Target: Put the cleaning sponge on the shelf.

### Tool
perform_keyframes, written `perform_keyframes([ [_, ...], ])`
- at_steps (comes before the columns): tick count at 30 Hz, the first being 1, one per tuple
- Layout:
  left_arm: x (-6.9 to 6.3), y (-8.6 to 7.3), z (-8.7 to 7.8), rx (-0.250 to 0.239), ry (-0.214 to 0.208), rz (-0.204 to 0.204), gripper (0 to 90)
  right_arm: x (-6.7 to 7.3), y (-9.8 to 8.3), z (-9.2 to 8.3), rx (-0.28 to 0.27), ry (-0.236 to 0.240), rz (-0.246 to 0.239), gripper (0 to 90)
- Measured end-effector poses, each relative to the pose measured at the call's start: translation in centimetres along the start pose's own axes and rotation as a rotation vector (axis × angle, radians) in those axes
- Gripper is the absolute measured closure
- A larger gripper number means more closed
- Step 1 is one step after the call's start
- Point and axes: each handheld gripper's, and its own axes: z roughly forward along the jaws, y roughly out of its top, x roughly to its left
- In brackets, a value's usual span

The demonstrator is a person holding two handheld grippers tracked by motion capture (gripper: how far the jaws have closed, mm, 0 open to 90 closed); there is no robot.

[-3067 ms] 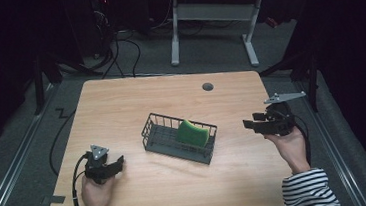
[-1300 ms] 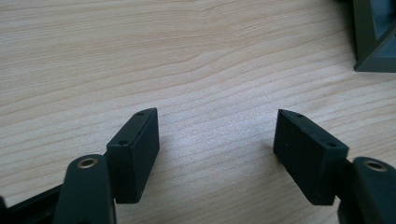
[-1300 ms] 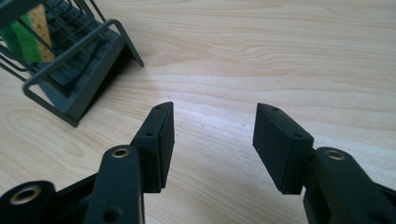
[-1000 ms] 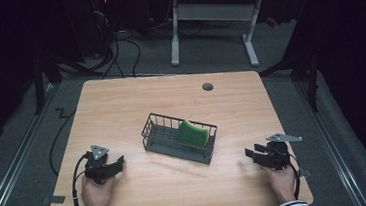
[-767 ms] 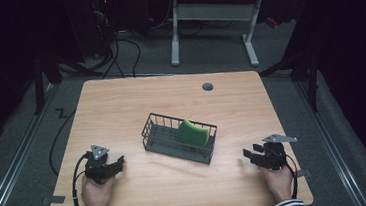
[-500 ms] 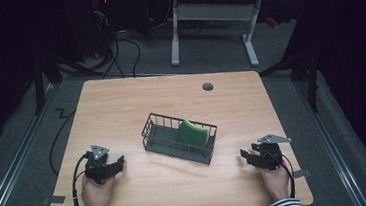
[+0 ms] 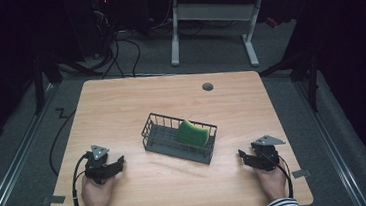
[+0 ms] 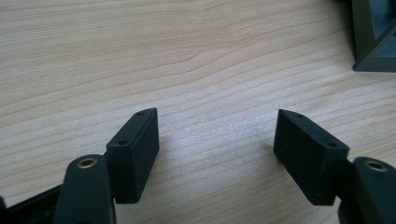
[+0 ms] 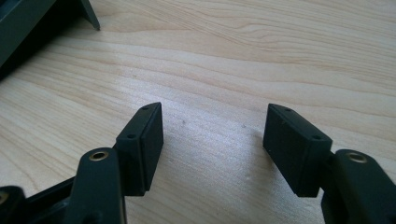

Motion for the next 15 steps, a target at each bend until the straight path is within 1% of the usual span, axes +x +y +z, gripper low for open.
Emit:
perform_keyframes([
  [5,0.0,-0.01,-0.01,-0.001,0.0,-0.001,31.7,0.07,0.02,0.04,0.003,0.004,-0.007,35.2],
  [15,0.0,-0.01,-0.01,0.0,-0.001,0.0,31.4,0.12,0.02,0.04,0.003,0.002,-0.004,34.9],
])
